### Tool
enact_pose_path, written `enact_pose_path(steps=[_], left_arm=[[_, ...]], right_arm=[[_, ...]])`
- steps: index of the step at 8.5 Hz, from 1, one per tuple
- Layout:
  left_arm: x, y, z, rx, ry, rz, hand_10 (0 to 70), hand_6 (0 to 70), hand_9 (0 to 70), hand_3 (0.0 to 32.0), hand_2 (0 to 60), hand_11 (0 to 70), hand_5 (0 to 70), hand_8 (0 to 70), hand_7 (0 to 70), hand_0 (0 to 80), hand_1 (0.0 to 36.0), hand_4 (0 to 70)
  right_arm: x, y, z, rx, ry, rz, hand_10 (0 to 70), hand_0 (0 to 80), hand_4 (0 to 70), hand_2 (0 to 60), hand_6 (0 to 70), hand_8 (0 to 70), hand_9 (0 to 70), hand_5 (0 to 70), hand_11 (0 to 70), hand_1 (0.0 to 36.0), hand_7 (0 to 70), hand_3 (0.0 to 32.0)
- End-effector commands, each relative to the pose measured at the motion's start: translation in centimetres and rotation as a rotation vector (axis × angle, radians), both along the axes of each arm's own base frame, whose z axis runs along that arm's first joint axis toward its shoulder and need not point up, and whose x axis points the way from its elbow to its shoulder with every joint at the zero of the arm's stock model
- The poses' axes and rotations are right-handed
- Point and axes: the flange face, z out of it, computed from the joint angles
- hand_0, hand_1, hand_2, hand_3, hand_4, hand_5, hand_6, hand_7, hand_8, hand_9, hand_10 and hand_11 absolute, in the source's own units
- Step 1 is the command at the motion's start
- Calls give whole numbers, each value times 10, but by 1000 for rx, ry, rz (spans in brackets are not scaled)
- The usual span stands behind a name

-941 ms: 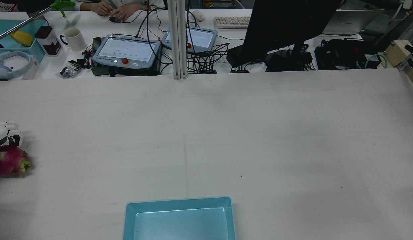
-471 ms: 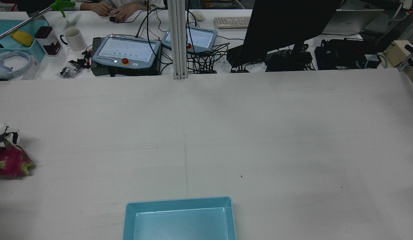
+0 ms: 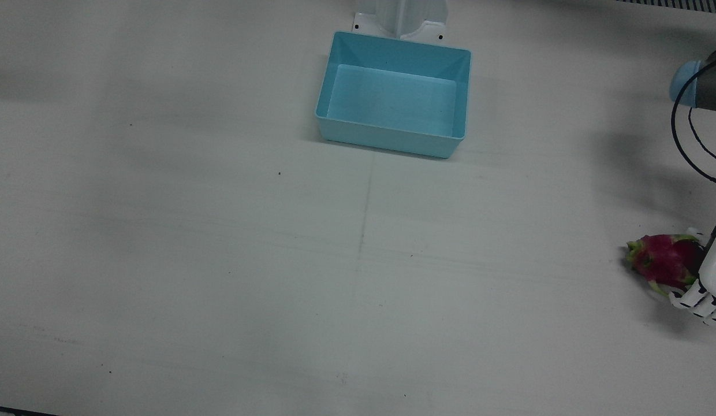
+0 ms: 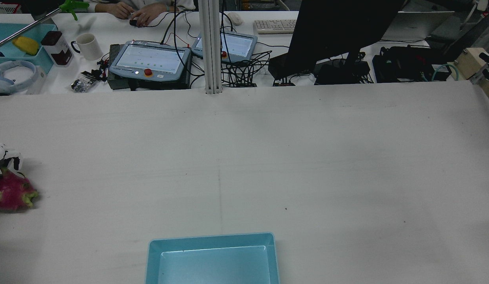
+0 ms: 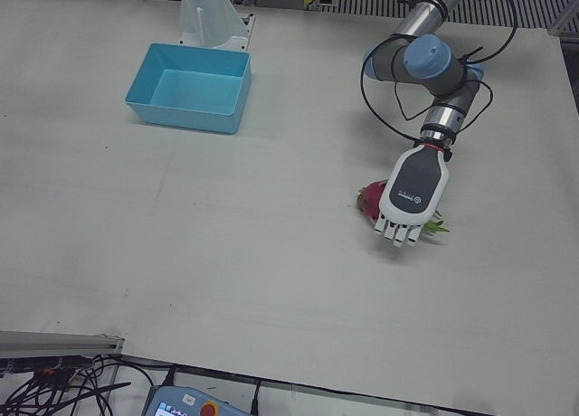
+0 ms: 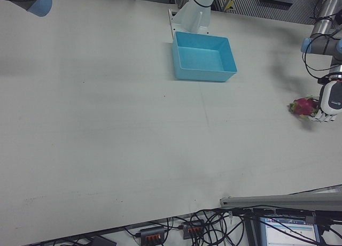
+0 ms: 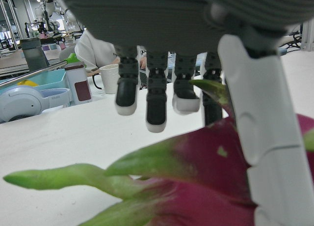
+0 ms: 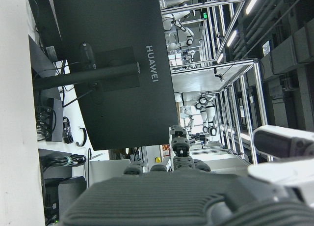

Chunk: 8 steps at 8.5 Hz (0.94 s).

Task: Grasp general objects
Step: 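Close the left hand fingers to grasp the dragon fruit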

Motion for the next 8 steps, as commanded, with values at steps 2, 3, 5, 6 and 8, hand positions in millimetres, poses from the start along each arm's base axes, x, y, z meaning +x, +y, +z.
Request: enact_pose_path(steps=[2, 3, 5, 6, 8], left_arm=[[2, 1, 19, -15, -13, -4, 205, 208, 193, 0, 600, 328, 298, 135, 356, 598, 355, 243], [1, 2, 18, -25, -17, -3, 379, 339, 414, 0, 460, 549, 405, 292, 438, 555, 262, 305], [2, 5, 19, -42, -27, 17, 26, 47, 9, 0, 412, 66, 3, 18, 90, 577, 321, 145], [3, 6, 20, -47, -30, 23, 4, 9, 0, 0, 245, 35, 0, 12, 65, 610, 306, 103], [18, 11, 19, -47, -31, 55, 4, 1, 0, 0, 133, 34, 0, 24, 64, 631, 290, 80]], right_arm=[[0, 0, 0, -2, 0, 0, 0, 0, 0, 0, 0, 0, 0, 0, 0, 0, 0, 0], [0, 0, 0, 0, 0, 0, 0, 0, 0, 0, 0, 0, 0, 0, 0, 0, 0, 0], [0, 0, 0, 0, 0, 0, 0, 0, 0, 0, 0, 0, 0, 0, 0, 0, 0, 0], [0, 0, 0, 0, 0, 0, 0, 0, 0, 0, 0, 0, 0, 0, 0, 0, 0, 0], [0, 0, 0, 0, 0, 0, 0, 0, 0, 0, 0, 0, 0, 0, 0, 0, 0, 0]])
